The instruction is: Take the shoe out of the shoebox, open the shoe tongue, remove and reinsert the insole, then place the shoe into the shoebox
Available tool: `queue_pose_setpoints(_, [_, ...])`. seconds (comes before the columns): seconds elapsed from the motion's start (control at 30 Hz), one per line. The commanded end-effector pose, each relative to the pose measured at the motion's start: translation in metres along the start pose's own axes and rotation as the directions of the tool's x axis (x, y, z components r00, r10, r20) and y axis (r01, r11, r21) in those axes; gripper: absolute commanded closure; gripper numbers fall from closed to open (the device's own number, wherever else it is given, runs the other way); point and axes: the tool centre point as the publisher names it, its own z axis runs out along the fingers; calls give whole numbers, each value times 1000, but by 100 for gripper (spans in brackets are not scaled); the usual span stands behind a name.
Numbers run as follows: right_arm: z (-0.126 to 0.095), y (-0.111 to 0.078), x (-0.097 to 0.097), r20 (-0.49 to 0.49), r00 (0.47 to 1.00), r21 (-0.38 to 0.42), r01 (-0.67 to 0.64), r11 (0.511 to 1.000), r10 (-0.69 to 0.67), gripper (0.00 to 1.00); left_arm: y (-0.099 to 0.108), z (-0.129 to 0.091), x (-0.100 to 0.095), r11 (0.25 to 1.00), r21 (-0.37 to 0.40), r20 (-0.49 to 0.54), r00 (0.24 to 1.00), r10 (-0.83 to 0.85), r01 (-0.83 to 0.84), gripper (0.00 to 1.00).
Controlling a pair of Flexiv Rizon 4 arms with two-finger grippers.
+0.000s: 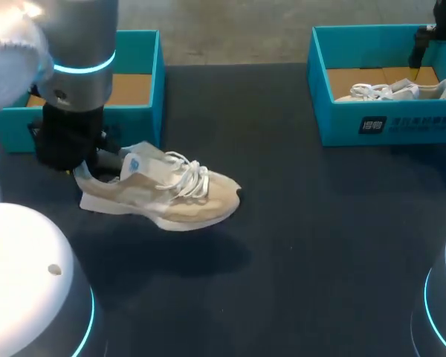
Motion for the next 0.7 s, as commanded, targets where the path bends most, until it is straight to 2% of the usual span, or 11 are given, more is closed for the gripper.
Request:
queue_pose_setpoints(0.03, [0,-2,0,1,1000,-3,-2,1000,2,0,-5,0,4,943,-334,7,1000,3,0,100])
queue_pose_setpoints(0.3, [0,-2,0,1,1000,-3,-2,1000,2,0,-5,0,4,943,-334,7,1000,3,0,100])
queue_pose_setpoints(0.37, [0,-2,0,1,1000,-3,-2,1000,2,0,-6,6,0,956,-294,0,1000,-11,10,100])
queue_pose_setpoints(0.5, [0,-2,0,1,1000,-3,-2,1000,2,0,-10,8,-20,980,-200,3,1000,2,-2,100])
queue_pose_setpoints(0.7, [0,-2,0,1,1000,-3,-2,1000,2,0,-14,5,-48,988,-154,-25,1000,13,-17,100])
